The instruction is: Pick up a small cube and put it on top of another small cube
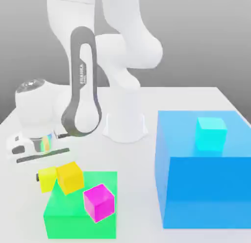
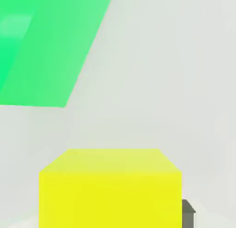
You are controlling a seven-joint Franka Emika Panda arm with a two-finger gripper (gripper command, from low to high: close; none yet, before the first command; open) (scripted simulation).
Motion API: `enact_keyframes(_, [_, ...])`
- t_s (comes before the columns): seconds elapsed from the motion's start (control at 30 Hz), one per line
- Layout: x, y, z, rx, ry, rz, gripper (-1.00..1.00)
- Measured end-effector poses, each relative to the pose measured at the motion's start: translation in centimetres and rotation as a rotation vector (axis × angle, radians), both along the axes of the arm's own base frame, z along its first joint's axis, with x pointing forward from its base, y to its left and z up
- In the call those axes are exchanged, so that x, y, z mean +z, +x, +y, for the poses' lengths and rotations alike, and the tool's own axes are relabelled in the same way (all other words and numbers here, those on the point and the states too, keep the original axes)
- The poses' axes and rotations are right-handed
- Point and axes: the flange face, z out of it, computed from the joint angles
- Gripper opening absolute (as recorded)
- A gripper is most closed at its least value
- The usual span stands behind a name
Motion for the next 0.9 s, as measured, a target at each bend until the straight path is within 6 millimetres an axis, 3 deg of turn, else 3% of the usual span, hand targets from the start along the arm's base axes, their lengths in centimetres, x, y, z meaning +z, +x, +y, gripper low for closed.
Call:
enact_keyframes(0.27, [5.8,0.0,-0.1,-0.001,0.000,-0.001,-1.00])
enact_keyframes(0.3, [6.9,0.3,-1.0,-0.013,-0.014,-0.017,-1.00])
enact_keyframes(0.37, [9.4,2.4,-0.9,-0.010,-0.025,-0.038,-1.00])
enact_keyframes(0.47, [13.4,5.7,1.2,0.007,-0.025,-0.052,-1.00])
enact_keyframes(0.67, [20.6,9.3,6.5,0.005,-0.022,-0.041,-1.00])
enact_keyframes(0.73, [19.5,9.2,8.6,0.021,-0.001,-0.011,-1.00])
enact_keyframes(0.87, [14.7,9.2,9.2,0.025,0.004,-0.001,-1.00])
enact_keyframes(0.9, [13.9,9.1,9.2,0.025,0.003,-0.001,1.00])
